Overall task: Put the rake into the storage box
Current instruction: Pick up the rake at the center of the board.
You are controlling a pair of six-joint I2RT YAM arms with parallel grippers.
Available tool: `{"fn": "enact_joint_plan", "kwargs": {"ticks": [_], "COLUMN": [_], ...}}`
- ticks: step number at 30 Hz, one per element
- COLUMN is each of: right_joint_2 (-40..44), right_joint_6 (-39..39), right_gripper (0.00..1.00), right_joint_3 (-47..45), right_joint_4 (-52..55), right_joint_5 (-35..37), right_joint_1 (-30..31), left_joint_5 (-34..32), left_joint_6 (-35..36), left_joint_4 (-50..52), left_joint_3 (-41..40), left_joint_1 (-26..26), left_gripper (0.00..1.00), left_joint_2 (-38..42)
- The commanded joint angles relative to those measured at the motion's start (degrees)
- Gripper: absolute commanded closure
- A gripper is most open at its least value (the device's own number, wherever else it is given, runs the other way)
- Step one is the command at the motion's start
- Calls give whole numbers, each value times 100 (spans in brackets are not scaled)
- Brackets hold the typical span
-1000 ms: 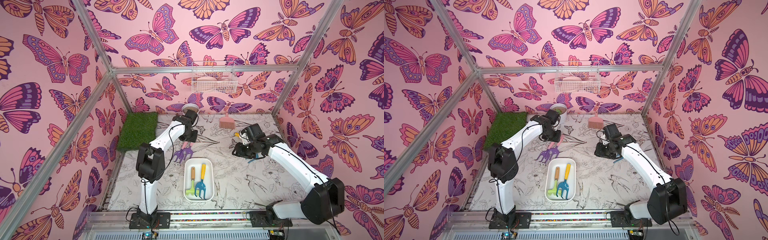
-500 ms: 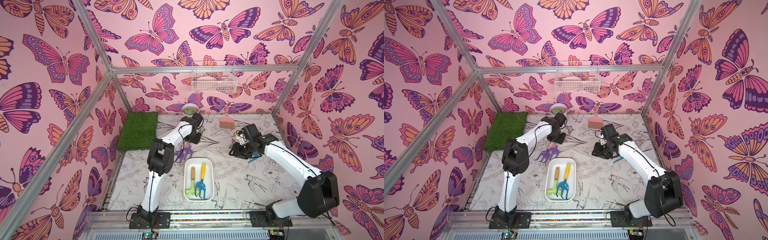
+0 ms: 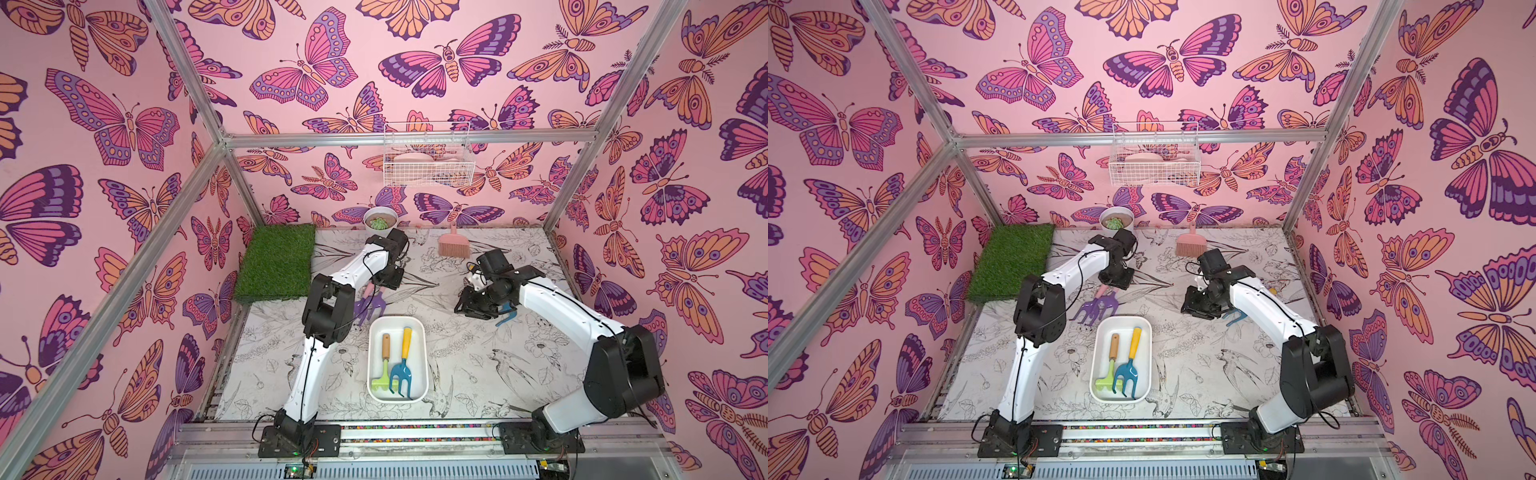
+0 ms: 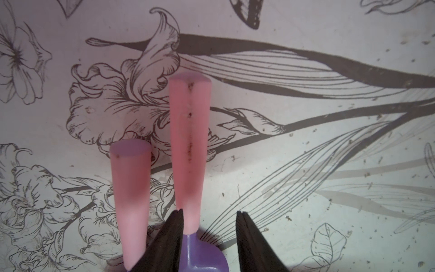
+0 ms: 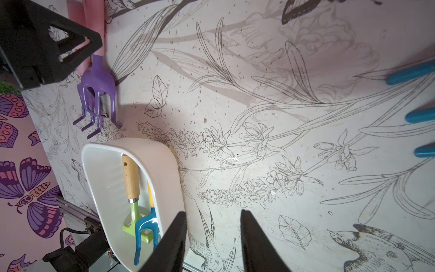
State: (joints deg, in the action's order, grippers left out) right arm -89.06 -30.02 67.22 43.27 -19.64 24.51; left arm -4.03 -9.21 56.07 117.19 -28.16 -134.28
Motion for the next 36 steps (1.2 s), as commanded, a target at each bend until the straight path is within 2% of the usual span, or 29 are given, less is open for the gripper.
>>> {"fn": "enact_joint_plan", "kwargs": {"ticks": [1,14,36], "right_joint_2": [-55,-437,-149], "right_joint_6": [-19,-12,14], "right_gripper": [58,60,61], "right_joint_3": [264,428,178], "right_joint_4": [-2,3,33], "right_joint_5": [-67,-112,-132], "right_joint_1": [-23,-24,-20], "left_joint_5": [-201,-152,-229], "left_joint_6": [-5,-45,-36], "left_joint_4": [178,182,238], "left_joint_3": [94,85,103], "left_joint_1": [21,73,157], "left_gripper": [57,58,86], "left_joint_2": [-182,-391,-135]}}
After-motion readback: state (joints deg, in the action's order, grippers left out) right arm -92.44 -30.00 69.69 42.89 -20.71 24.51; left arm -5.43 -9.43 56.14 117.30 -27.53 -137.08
